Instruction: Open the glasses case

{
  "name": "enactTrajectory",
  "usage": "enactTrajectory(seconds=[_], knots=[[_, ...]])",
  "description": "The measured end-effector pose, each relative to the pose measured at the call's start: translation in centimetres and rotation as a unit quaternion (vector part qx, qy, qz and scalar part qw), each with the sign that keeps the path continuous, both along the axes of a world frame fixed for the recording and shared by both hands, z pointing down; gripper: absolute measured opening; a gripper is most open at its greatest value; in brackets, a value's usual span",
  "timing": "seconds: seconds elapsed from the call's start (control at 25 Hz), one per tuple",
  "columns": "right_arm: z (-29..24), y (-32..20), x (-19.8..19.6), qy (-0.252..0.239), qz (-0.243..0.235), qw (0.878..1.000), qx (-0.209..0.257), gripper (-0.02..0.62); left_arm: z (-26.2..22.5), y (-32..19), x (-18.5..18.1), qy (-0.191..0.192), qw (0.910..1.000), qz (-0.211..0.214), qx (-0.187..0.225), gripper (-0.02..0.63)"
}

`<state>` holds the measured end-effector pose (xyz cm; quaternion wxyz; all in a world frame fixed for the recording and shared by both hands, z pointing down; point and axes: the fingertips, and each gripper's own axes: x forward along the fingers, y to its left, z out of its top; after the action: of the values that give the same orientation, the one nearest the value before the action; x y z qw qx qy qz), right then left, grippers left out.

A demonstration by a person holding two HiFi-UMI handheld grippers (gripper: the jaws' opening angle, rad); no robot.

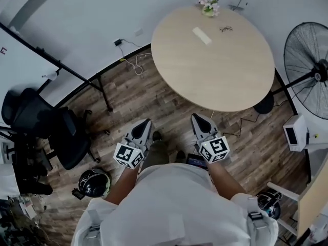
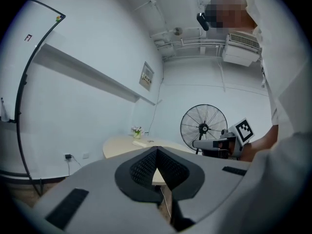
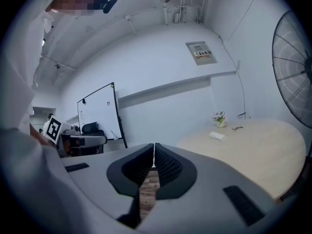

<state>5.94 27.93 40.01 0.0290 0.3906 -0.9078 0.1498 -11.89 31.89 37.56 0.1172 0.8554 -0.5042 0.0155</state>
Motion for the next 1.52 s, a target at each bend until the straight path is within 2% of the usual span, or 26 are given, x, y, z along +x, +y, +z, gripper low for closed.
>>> enactTrajectory(seconds=[0.12, 0.28, 0.48, 0.68, 0.84, 1.04, 1.16, 1.24, 1.32, 1.4, 1.52], knots=[[-0.7, -2.8, -1.8, 0.015, 0.009, 1.000, 0.007, 0.026, -0.7, -4.1, -1.8, -0.003, 0.9996, 0.023, 0.015, 0.011], [-1.8, -5.9, -5.2, 0.030, 0.024, 0.999, 0.007, 0.026, -1.0, -8.4, -4.4, 0.009, 0.9973, 0.073, 0.005, 0.011], [-4.4, -10.5, -9.4, 0.019, 0.052, 0.998, 0.023, 0.026, -3.1, -14.1, -8.2, -0.004, 0.9932, 0.115, 0.017, 0.011], [-4.3, -14.2, -11.2, 0.028, 0.094, 0.995, 0.019, 0.026, -3.3, -18.6, -11.5, 0.003, 0.9874, 0.158, 0.013, 0.011], [-4.0, -16.5, -11.5, 0.038, 0.123, 0.992, 0.013, 0.026, -2.7, -21.7, -13.3, 0.008, 0.9846, 0.174, 0.007, 0.011], [-2.4, -18.9, -10.8, 0.046, 0.142, 0.989, -0.002, 0.026, -1.0, -25.8, -12.5, 0.023, 0.9817, 0.189, -0.008, 0.011], [-1.4, -21.4, -9.6, 0.053, 0.160, 0.986, 0.005, 0.026, -0.4, -28.5, -11.3, 0.024, 0.9789, 0.202, -0.012, 0.011], [-1.1, -23.3, -9.1, 0.083, 0.162, 0.983, 0.024, 0.026, -0.2, -30.4, -10.1, 0.015, 0.9768, 0.213, -0.013, 0.011], [-1.1, -25.3, -9.1, 0.100, 0.158, 0.982, 0.037, 0.026, -0.1, -32.0, -9.0, -0.010, 0.9731, 0.230, -0.010, 0.011], [-1.4, -27.8, -9.0, 0.093, 0.159, 0.982, 0.044, 0.026, -0.4, -34.2, -8.3, -0.031, 0.9700, 0.241, -0.002, 0.011], [-1.3, -32.2, -7.8, 0.088, 0.166, 0.981, 0.047, 0.026, -0.9, -39.2, -7.6, -0.031, 0.9712, 0.236, 0.004, 0.011]])
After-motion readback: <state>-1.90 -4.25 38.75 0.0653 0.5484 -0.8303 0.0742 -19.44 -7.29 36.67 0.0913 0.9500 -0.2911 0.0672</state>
